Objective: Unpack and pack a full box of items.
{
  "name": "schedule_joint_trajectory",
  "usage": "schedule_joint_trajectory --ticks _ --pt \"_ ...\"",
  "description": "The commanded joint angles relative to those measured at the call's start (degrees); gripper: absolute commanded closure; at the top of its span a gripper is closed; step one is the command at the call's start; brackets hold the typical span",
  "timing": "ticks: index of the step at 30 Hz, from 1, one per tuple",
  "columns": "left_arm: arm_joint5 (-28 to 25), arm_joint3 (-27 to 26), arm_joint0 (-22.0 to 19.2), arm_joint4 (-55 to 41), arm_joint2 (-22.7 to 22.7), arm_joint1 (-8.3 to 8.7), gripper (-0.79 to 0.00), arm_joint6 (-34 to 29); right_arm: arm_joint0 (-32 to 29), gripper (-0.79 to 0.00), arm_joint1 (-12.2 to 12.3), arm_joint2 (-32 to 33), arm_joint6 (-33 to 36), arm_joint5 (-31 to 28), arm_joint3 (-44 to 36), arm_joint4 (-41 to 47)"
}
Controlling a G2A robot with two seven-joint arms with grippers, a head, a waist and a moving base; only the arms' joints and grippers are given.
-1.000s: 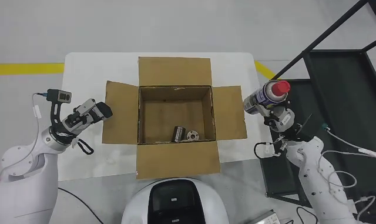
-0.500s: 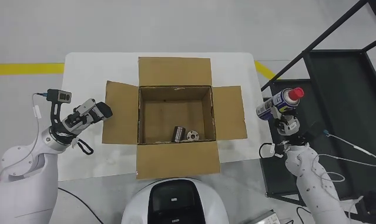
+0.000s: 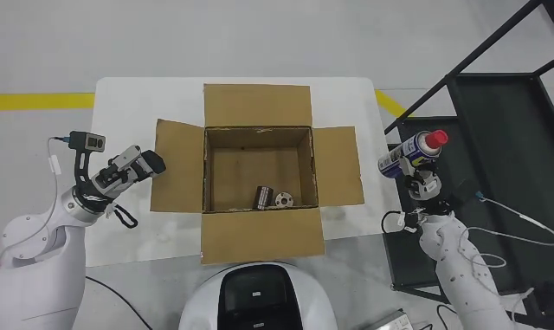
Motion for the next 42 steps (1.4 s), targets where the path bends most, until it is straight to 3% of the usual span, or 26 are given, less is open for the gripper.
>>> schedule_joint_trajectory --ticks 1,3,7,15,34,42 --pt "0.0 0.0 0.0 0.0 0.0 0.0 -0.785 0.0 0.2 0.0 0.0 -0.7 -1.1 -0.3 -0.5 -1.5" --pt "0.0 0.0 0.0 0.0 0.0 0.0 -0.785 0.0 1.0 0.0 0.0 -0.8 -1.7 4.9 3.8 -5.7" --pt "0.0 0.0 0.0 0.0 0.0 0.0 -0.785 0.0 5.5 0.0 -1.7 -6.1 -5.1 3.7 13.2 2.3" --pt "0.0 0.0 0.0 0.0 0.0 0.0 -0.785 0.0 14.1 0.0 -4.4 -13.9 -7.4 6.0 28.3 6.2" --pt "0.0 0.0 0.0 0.0 0.0 0.0 -0.785 0.0 22.1 0.0 -6.5 -22.1 -11.3 9.9 45.3 6.4" --pt "0.0 0.0 0.0 0.0 0.0 0.0 -0.785 0.0 21.5 0.0 -7.1 -24.1 -12.3 10.9 45.3 7.2"
